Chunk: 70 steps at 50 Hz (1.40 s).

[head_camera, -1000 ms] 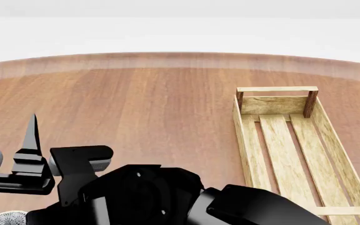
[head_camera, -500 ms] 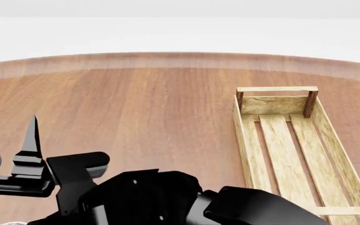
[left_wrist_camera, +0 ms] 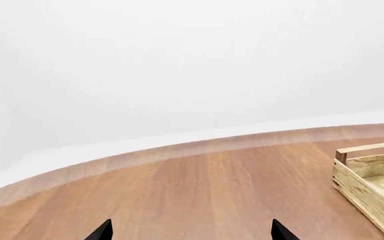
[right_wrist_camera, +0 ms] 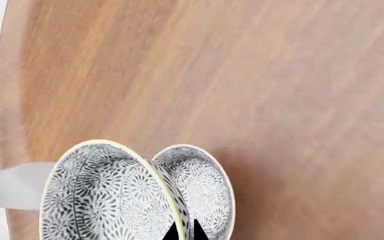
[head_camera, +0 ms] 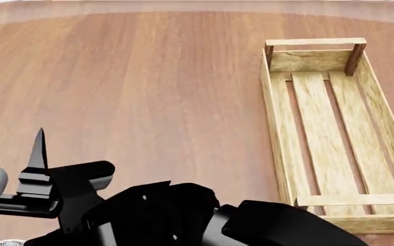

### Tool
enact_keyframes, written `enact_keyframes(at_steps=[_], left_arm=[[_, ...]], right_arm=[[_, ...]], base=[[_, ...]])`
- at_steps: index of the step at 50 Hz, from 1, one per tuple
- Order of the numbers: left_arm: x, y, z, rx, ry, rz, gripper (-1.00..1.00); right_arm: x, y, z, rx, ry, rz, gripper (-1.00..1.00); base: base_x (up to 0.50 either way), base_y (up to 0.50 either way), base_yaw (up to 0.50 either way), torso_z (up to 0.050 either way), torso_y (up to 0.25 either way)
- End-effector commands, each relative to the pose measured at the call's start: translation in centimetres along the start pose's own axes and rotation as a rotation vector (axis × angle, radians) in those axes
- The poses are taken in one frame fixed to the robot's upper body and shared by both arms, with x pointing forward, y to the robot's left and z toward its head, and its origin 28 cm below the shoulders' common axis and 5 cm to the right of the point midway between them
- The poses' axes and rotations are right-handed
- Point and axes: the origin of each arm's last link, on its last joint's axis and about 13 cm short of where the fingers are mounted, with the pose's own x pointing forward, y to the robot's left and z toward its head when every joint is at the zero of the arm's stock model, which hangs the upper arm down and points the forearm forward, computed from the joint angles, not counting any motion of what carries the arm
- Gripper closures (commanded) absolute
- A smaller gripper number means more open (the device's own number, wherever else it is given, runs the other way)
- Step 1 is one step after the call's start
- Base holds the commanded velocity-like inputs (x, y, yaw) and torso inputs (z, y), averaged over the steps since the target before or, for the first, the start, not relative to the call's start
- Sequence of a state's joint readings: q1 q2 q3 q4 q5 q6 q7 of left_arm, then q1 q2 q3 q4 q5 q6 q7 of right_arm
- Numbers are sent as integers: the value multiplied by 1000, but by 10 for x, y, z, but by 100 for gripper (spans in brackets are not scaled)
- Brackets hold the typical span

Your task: Stack the right bowl on the left bowl and place them in the tray.

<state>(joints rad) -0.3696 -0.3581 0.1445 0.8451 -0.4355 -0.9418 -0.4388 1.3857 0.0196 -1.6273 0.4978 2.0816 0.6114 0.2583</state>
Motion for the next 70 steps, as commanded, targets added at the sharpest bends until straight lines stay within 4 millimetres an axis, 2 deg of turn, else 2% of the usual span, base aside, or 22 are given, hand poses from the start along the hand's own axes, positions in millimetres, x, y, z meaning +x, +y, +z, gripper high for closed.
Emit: enact_keyframes(at_steps=[1,24,37,38,65,70], left_arm=[[2,1,0,-12,-8,10,-100],[2,2,-1,-13,-6,9,-100],[1,2,-2,-33,-19,-5,-100],[1,2,-2,-36,-20,-5,-100],[0,1,-5,-12,-24,-6,-100],[0,1,-5,-2,-22,-6,-100]], right_arm=[[-1,12,6,-24,-29,78,100],[-2,15,7,-34,-38,90,100],[-2,16,9,-33,-55,92,100],[-2,16,8,-39,-57,90,-100],[3,11,3,-57,-46,83,-100],[3,12,2,-67,-38,87,-100]], base=[[0,0,0,12,-246],[0,0,0,12,-248],[0,0,0,1,-12],[0,0,0,0,0],[0,0,0,0,0],[0,0,0,0,-240]])
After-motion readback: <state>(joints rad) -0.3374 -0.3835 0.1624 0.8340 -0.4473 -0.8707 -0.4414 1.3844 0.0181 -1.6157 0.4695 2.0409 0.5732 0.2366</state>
